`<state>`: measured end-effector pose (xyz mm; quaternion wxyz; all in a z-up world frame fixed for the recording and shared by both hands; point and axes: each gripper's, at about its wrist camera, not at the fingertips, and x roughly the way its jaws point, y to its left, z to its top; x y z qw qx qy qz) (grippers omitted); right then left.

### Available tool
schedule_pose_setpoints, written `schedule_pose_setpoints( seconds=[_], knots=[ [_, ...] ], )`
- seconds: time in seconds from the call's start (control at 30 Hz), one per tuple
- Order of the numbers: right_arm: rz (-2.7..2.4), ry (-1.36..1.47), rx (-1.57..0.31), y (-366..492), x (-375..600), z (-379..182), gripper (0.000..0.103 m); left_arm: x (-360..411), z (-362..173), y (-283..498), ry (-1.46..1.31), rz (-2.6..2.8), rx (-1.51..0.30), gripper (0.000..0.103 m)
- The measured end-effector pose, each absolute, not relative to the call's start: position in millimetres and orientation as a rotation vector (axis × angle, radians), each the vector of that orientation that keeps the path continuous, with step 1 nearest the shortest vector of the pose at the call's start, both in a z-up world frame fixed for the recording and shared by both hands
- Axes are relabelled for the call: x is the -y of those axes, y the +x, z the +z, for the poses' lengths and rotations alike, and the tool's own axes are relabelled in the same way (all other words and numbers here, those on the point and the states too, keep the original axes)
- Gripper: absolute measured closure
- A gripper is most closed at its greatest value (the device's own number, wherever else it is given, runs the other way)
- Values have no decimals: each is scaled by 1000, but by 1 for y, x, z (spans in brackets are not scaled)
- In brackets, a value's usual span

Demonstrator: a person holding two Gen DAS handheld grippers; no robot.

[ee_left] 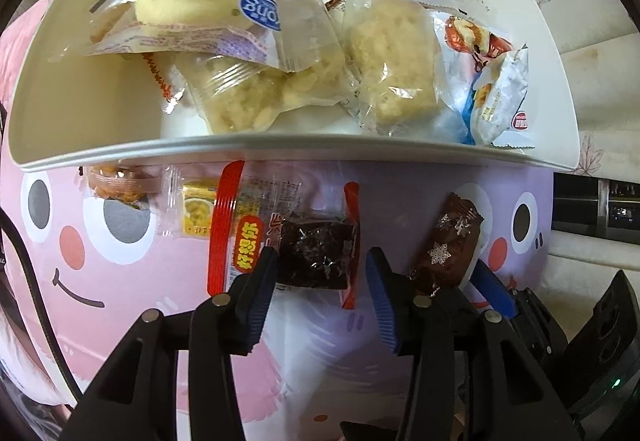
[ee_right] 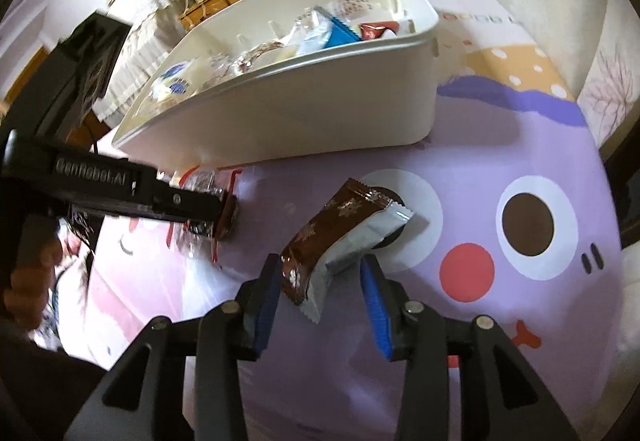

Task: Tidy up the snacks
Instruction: 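Grasp dark nut bag with left tool while right tool grasps brown chocolate packet, then carry nut bag and chocolate packet into the tray, then open both tools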

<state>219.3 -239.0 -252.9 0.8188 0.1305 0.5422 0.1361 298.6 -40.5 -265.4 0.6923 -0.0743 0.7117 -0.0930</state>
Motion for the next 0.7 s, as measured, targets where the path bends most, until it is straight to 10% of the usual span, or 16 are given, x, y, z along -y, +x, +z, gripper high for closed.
schedule_pose_setpoints(
  seconds=[0.43, 0.7],
  knots=[
    [268, 193, -1155, 232, 226, -257, 59, 66, -275, 304, -94, -184, -1579, 48],
    [263, 69, -1159, 234, 208, -256, 60, 77, -278, 306, -14, -124, -1564, 62]
  ],
)
